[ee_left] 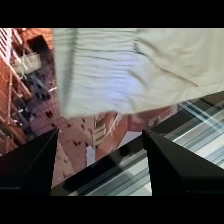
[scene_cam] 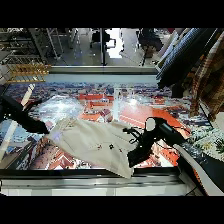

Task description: Fold the clothes and pants, and hang the long-sleeved shirts on hangers.

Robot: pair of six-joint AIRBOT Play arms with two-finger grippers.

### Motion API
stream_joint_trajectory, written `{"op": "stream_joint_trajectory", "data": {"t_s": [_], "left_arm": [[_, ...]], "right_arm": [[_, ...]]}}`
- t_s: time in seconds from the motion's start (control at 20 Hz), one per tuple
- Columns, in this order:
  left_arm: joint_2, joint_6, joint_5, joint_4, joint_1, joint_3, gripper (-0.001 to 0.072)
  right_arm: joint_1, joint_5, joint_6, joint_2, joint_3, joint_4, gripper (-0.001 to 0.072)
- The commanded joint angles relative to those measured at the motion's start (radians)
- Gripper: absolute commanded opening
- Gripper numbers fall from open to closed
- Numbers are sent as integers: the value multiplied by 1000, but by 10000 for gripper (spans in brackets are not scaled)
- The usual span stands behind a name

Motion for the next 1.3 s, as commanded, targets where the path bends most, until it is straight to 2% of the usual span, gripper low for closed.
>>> {"op": "stream_joint_trajectory", "data": {"t_s": [0.0, 0.1, 0.15, 0.2, 0.25, 0.4, 0.45, 0.5, 0.55, 0.65, 0.7, 0.75, 0.8, 0.85, 1.0, 1.1, 1.25], "left_arm": [[0, -66, 17, 9, 6, 9, 578], [13, -139, 17, 10, 6, 46, 576], [22, -192, 16, 8, 6, 63, 572], [31, -232, 14, 6, 5, 72, 529], [42, -241, 2, -13, 5, 73, 470], [53, -240, -38, -157, 4, 72, 458], [53, -235, -50, -216, 1, 71, 374], [53, -216, -55, -256, -5, 71, 223], [53, -189, -56, -275, -16, 71, 141], [53, -161, -55, -269, -55, 64, 107], [53, -137, -55, -269, -76, 51, 21], [53, -122, -55, -269, -102, 29, 16], [53, -122, -56, -269, -128, 3, 15], [53, -121, -56, -269, -160, -34, 15], [53, -112, -109, -269, -269, -175, 15], [53, -113, -216, -270, -357, -280, 15], [42, -145, -373, -269, -496, -350, 15]], "right_arm": [[-80, -168, 55, 3, -65, -78, 471], [-213, -268, 64, 2, -89, 1, 473], [-279, -322, 30, 2, -116, 81, 473], [-333, -372, -23, 2, -148, 165, 473], [-379, -423, -84, 2, -184, 252, 473], [-419, -536, -212, -7, -266, 358, 473], [-415, -557, -247, -25, -282, 386, 473], [-409, -570, -296, -51, -291, 426, 473], [-397, -579, -344, -83, -290, 476, 473], [-360, -602, -454, -153, -290, 620, 459], [-339, -606, -497, -183, -282, 669, 324], [-328, -594, -504, -190, -265, 669, 46], [-331, -571, -503, -175, -243, 635, 15], [-343, -570, -461, -141, -219, 557, 14], [-400, -573, -116, 38, -125, 77, 14], [-441, -512, 36, 161, -61, -175, 14], [-432, -414, 61, 253, 19, -162, 13]]}}
